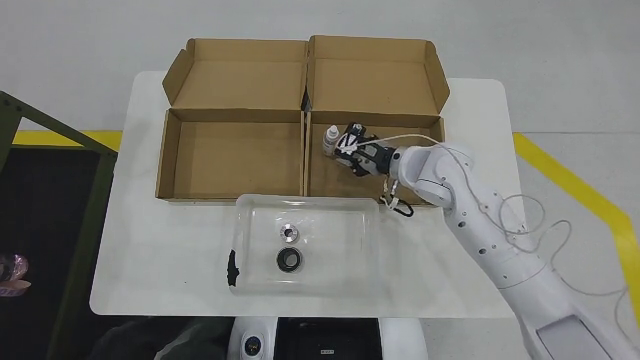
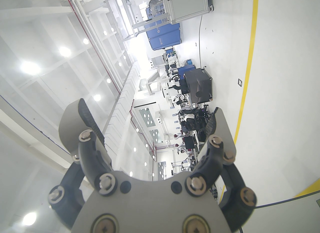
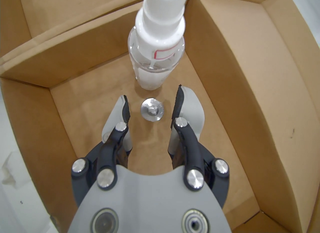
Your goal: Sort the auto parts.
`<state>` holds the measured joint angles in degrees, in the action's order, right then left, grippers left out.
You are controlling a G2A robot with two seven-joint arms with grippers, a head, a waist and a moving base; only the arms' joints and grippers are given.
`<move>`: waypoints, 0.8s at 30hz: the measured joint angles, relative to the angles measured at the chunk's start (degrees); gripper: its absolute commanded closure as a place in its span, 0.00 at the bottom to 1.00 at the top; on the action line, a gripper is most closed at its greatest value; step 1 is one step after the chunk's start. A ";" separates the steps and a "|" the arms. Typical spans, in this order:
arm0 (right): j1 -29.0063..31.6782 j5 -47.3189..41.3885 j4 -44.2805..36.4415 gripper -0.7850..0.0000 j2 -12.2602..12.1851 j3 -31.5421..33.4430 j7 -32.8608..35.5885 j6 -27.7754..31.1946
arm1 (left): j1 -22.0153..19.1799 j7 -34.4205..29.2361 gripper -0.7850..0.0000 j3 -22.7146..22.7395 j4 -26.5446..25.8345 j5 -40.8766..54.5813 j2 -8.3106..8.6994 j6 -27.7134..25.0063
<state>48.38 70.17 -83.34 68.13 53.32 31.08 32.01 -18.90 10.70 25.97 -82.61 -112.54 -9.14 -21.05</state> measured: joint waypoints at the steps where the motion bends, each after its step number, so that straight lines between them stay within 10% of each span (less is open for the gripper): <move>1: 0.35 0.15 -0.88 0.53 -0.14 0.46 0.14 0.08 | 0.00 0.00 0.00 0.00 0.00 0.00 0.00 0.00; 24: 14.88 4.02 -30.01 0.47 -2.86 4.03 1.46 5.67 | 0.00 0.00 0.00 0.00 0.00 0.00 0.00 0.00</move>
<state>63.26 74.19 -113.35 65.27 57.35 32.55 37.68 -18.90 10.70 25.97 -82.61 -112.54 -9.14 -21.05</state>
